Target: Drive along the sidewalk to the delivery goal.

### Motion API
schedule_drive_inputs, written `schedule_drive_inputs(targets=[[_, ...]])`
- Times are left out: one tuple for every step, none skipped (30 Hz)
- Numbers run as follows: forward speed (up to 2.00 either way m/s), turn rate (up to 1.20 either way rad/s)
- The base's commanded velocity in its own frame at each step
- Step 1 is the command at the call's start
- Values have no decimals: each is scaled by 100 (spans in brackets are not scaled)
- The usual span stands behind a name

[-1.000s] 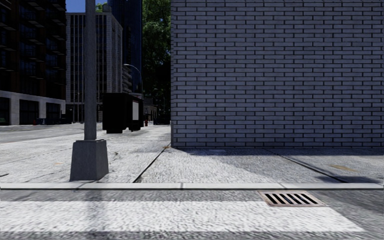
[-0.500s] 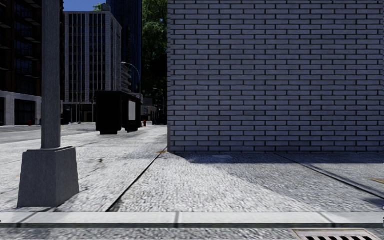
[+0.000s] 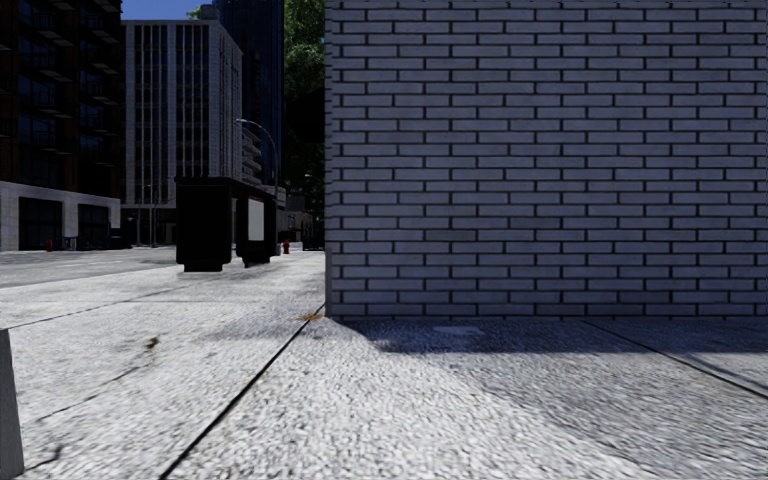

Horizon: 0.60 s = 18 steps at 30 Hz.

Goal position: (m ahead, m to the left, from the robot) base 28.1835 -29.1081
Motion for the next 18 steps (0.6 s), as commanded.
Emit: schedule_drive_inputs(targets=[[157,27],[157,28],[157,29],[157,29],[157,29],[157,29],[157,29],[157,29],[157,29],[157,29],[157,29],[157,29],[157,34],[157,39],[157,44],[157,46],[157,46],[157,51]])
